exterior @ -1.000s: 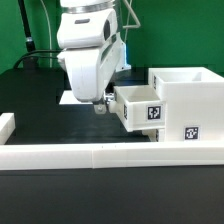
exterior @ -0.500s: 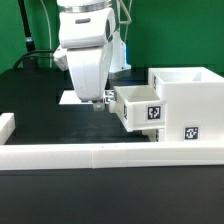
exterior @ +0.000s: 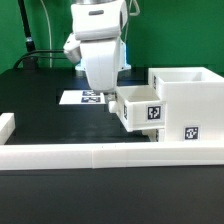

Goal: Assemble drawer

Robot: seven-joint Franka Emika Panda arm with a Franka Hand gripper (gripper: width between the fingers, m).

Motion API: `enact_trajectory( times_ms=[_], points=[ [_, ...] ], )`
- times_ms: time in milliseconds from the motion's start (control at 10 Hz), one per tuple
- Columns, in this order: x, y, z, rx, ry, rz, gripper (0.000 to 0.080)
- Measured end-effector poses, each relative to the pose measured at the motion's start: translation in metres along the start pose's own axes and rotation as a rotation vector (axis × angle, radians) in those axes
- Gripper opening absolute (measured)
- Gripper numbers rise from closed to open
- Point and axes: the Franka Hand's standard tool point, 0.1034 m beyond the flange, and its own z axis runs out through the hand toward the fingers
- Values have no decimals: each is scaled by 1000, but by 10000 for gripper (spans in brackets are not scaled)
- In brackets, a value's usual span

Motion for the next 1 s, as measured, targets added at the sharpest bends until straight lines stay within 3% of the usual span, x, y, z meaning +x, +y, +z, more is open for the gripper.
enact_trajectory(
  times_ms=[500,800,1000],
  points=[
    [44,1,5,3,5,57,649],
    [31,2,5,9,3,54,649],
    [31,1,9,15,4,54,649]
  ],
)
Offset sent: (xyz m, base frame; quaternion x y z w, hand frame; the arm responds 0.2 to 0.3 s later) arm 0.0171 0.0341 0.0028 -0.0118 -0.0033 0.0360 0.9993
